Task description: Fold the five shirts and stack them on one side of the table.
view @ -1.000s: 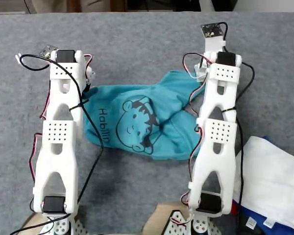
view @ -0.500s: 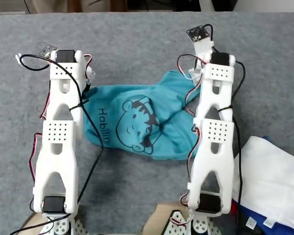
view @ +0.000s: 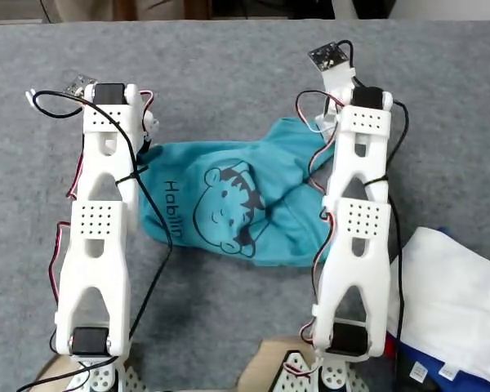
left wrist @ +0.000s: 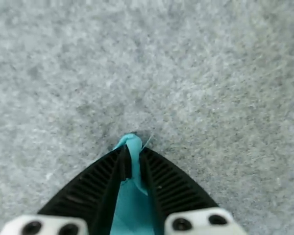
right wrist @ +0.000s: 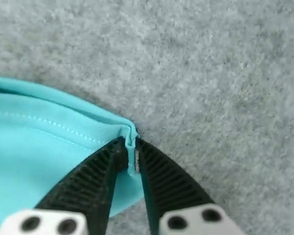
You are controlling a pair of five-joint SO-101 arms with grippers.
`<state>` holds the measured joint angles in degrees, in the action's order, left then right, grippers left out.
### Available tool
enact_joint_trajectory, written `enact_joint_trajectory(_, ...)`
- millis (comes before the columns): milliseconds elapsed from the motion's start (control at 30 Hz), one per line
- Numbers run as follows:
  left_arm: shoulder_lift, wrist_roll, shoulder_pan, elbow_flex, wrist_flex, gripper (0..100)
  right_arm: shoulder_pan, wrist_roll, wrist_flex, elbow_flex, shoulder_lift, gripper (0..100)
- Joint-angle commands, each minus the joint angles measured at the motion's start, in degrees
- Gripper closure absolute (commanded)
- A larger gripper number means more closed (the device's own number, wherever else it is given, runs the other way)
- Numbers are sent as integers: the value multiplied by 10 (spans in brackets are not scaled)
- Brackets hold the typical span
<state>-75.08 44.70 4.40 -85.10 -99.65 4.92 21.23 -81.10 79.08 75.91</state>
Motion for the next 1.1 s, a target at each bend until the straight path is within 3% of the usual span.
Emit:
enact_joint_trajectory(0, -2, -7, 3, -9, 2, 964, -6, -21, -9, 3, -34, 994)
enact_joint_trajectory(133, 3, -7, 3, -14, 4, 980, -13, -21, -29, 42, -56, 995)
enact_joint_trajectory(267, 3, -10, 9, -115, -13, 981, -23, -21, -98, 167, -89, 995)
enact_joint_trajectory(533, 133, -55, 6, -109, -12, 981, -36, -45, -150, 166, -306, 995)
enact_joint_trajectory(667, 226, -71, 4, -107, -13, 981, -29, -53, -170, 165, -410, 995)
enact_joint_trajectory(833, 373, -149, 3, -108, -12, 981, -27, -53, -168, 165, -556, 995)
enact_joint_trajectory(1067, 632, -243, 3, -107, -11, 981, -27, -49, -68, 162, -733, 995)
